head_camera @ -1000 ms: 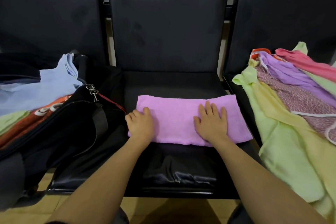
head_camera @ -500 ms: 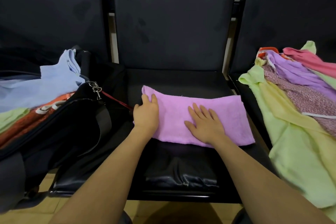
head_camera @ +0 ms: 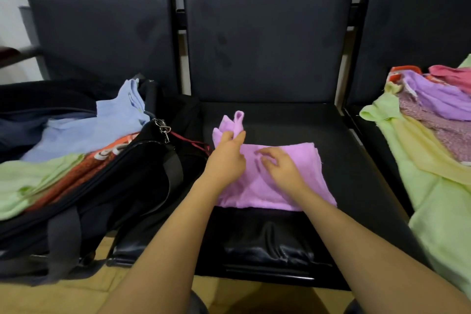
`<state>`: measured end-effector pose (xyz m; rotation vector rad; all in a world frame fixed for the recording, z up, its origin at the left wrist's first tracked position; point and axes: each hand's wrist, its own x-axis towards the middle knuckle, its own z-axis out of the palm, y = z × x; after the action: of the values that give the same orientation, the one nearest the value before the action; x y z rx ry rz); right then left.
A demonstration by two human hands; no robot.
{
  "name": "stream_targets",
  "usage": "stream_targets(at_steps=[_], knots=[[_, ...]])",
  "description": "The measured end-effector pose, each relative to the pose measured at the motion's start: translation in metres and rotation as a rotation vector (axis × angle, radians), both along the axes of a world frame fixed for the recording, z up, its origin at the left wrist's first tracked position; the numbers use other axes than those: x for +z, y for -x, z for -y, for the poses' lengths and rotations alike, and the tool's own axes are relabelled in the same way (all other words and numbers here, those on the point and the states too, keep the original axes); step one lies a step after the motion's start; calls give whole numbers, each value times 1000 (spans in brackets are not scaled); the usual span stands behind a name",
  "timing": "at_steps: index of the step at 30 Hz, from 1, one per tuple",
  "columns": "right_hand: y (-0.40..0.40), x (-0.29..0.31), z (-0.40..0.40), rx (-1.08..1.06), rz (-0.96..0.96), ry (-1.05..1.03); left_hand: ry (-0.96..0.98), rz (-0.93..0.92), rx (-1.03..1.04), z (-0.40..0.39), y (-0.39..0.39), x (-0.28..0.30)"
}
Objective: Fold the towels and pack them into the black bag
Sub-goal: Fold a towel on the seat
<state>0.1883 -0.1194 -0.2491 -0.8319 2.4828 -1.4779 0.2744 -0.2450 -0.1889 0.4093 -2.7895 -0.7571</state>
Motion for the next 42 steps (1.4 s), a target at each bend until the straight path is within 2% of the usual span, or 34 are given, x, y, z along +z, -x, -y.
stream_targets(at_steps=[3, 5, 7, 10, 13, 15, 17, 19, 20, 23, 28, 30, 33, 35, 38, 42], knots=[[8, 17, -32, -236, -272, -259, -139, 33, -76, -17, 11, 4], [11, 23, -54, -305, -234, -403, -111, 12, -107, -33, 22, 5], [13, 25, -71, -350, -170, -409, -132, 3, -109, -48, 31, 4], [18, 28, -84, -403, -103, -298, -206, -20, -163, -71, 43, 6], [22, 29, -89, -451, -31, -208, -333, 89, -297, -98, 48, -1], [22, 29, -91, -461, -25, -231, -428, 228, -320, -108, 48, -13], [21, 28, -92, -451, -59, -319, -469, 205, -252, -106, 50, -22], [21, 26, -90, -456, -125, -463, -393, 112, -102, -93, 51, -28], [20, 25, -88, -474, -179, -543, -282, 87, -12, -85, 51, -31], [19, 22, -85, -536, -282, -750, 95, 186, 234, -70, 42, -37], [14, 13, -72, -519, -273, -908, 250, 374, 240, -63, 35, -57], [11, 10, -64, -493, -236, -871, 267, 372, 215, -61, 34, -58], [7, 12, -59, -457, -270, -803, 103, 306, 131, -56, 29, -55], [3, 18, -58, -412, -231, -679, 68, 238, 96, -54, 23, -48], [-6, 30, -54, -345, -127, -474, 239, 151, 125, -52, 16, -36], [-16, 49, -43, -342, -172, -387, 437, 96, 179, -44, 4, -13]])
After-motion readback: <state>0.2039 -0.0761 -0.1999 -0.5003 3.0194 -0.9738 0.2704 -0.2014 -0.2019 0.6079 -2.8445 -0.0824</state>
